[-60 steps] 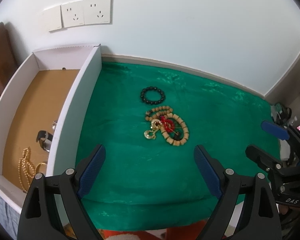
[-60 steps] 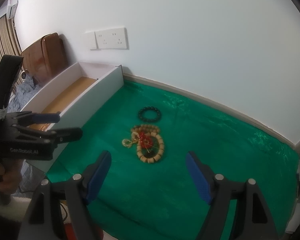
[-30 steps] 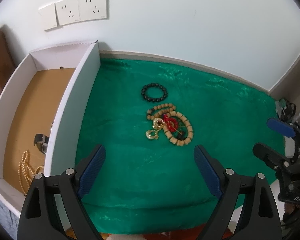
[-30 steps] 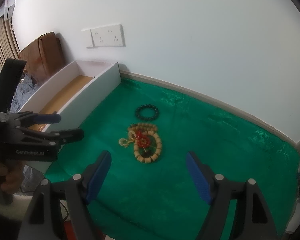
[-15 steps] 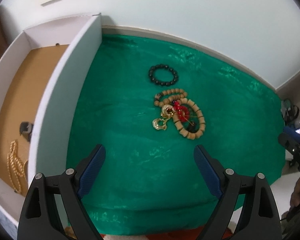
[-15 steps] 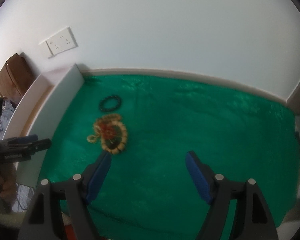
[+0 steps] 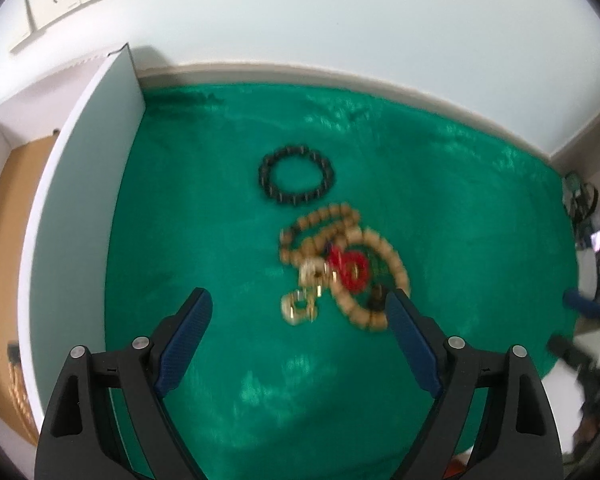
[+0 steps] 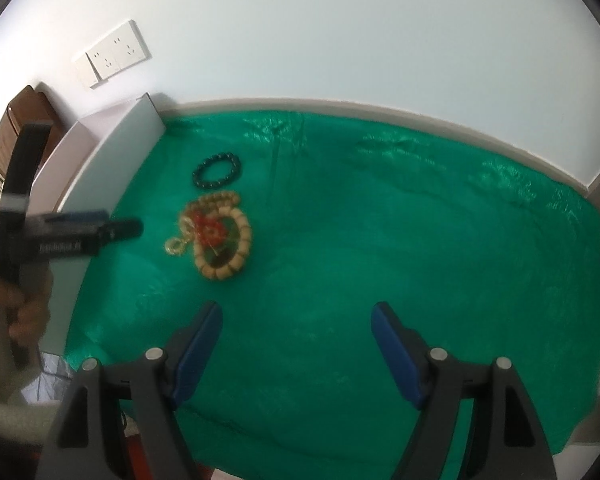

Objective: Organize jewelry
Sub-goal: 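Lower the left tool onto the black bead bracelet and close on it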

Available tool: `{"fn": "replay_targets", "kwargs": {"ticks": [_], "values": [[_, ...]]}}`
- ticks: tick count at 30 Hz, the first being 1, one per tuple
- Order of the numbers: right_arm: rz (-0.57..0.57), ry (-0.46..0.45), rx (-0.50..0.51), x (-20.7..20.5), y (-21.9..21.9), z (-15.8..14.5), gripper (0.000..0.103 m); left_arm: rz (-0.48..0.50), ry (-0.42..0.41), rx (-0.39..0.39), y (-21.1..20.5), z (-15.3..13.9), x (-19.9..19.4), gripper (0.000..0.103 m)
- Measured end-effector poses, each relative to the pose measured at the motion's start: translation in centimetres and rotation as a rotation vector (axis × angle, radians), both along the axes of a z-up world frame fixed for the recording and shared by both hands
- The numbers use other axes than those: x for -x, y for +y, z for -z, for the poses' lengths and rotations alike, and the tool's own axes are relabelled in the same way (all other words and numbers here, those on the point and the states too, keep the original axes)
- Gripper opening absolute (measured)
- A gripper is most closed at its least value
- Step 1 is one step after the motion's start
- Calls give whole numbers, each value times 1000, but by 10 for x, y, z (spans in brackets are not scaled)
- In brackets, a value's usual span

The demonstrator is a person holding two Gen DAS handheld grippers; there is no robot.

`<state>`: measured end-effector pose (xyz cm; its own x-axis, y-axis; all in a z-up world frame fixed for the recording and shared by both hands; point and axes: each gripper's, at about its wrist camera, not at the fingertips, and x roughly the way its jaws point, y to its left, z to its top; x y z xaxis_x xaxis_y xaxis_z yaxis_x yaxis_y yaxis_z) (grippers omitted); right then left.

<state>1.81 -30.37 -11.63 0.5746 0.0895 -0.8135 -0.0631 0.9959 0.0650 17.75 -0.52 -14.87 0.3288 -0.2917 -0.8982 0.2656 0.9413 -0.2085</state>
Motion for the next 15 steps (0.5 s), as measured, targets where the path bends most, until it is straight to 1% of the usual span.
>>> {"fn": "replay_targets", "kwargs": {"ticks": [1, 3, 4, 6, 7, 8, 9, 10, 12, 15], "values": [[0, 5, 2, -1, 0, 2, 78, -7, -3, 10, 0, 0, -7, 89], [-3, 13, 2, -3, 1, 5, 78, -35, -20, 30, -5, 3, -34, 89], [-5, 15, 1, -4, 1, 6, 78, -38, -22, 28, -7, 6, -42, 89], [-10, 18, -5, -5, 3, 5, 78, -33, -29, -4, -19, 20, -65, 88], [-12, 18, -7, -5, 4, 5, 78, -33, -28, -16, -22, 25, -72, 85], [-13, 16, -8, -5, 4, 4, 78, -44, -19, -44, -26, 35, -82, 82], [-13, 15, -8, -4, 4, 3, 78, -54, -8, -56, -26, 41, -88, 73], [-12, 14, -7, -3, 3, 3, 78, -73, 12, -70, -27, 50, -95, 68], [-5, 17, -10, -1, 2, 4, 78, -109, 58, -77, -23, 66, -103, 67], [15, 35, -16, 1, -6, 10, 78, -101, 61, -109, -28, 76, -104, 66]]}}
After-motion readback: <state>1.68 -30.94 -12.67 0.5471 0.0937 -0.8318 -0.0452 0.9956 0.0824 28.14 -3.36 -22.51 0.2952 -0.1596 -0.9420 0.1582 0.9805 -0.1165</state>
